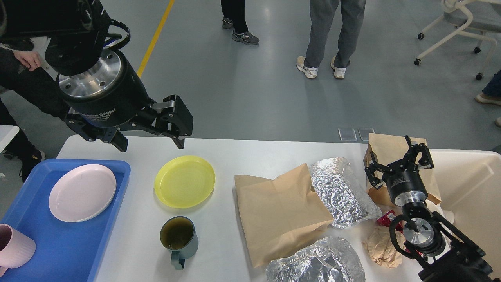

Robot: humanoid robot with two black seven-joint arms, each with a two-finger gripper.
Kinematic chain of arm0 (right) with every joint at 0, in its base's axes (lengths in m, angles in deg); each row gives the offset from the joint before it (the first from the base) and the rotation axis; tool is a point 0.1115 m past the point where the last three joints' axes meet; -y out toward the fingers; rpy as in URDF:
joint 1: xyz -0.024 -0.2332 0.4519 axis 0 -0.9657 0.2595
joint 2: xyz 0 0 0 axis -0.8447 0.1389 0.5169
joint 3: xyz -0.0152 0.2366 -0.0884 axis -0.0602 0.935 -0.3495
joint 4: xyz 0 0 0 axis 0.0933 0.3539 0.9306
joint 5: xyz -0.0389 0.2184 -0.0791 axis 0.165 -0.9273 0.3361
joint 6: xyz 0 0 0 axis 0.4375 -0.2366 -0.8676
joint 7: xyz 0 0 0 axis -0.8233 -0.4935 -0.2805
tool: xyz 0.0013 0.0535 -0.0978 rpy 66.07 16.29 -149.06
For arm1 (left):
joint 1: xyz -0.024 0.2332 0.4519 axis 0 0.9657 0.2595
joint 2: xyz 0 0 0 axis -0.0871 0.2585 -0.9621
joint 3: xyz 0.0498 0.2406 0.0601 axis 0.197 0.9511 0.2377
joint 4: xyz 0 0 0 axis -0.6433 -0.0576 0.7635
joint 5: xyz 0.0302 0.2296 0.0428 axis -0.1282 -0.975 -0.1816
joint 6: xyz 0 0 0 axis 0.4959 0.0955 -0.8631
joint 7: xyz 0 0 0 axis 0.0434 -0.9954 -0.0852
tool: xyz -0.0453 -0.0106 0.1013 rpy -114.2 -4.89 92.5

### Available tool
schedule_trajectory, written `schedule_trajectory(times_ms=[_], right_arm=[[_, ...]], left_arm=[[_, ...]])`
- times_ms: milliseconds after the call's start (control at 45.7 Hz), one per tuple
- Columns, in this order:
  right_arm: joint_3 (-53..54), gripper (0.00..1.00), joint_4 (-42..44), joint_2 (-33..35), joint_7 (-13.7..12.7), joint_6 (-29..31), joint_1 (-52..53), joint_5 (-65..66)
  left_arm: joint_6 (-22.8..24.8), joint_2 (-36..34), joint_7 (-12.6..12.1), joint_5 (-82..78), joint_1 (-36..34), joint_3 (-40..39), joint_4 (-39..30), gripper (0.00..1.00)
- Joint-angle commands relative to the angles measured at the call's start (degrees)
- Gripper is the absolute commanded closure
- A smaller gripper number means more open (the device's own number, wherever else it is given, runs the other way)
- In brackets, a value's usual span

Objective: Tidy desktop
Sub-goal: 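Move the left gripper over the dark green mug and lower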

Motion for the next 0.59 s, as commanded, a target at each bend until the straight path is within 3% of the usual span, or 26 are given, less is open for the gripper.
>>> schedule_trajectory(times_ms=[0,153,328,569], right_arm=[[0.00,0.00,0.01,0.00,0.08,0.04,0.00,0.00],[0.00,0.00,0.01,0.00,-0.01,0.04,0.00,0.00],[0.00,0.00,0.01,0.00,-0.01,0.04,0.00,0.00],[0.00,0.00,0.01,0.00,0.08,0.04,0.00,0.00]], left_arm=[[-1.11,-2.52,0.18,0.12,1.40,2.96,0.10,0.03],[-1.29,-5.78,-0.51,-0.23,4.47,1.75,0.62,0.03],[-2.52,-5.96,-0.78,-0.41,15.19,-0.80,1.15,0.04],[-14.28,-5.79,-0.78,-0.50,29.60,-2.48,1.33,0.07]])
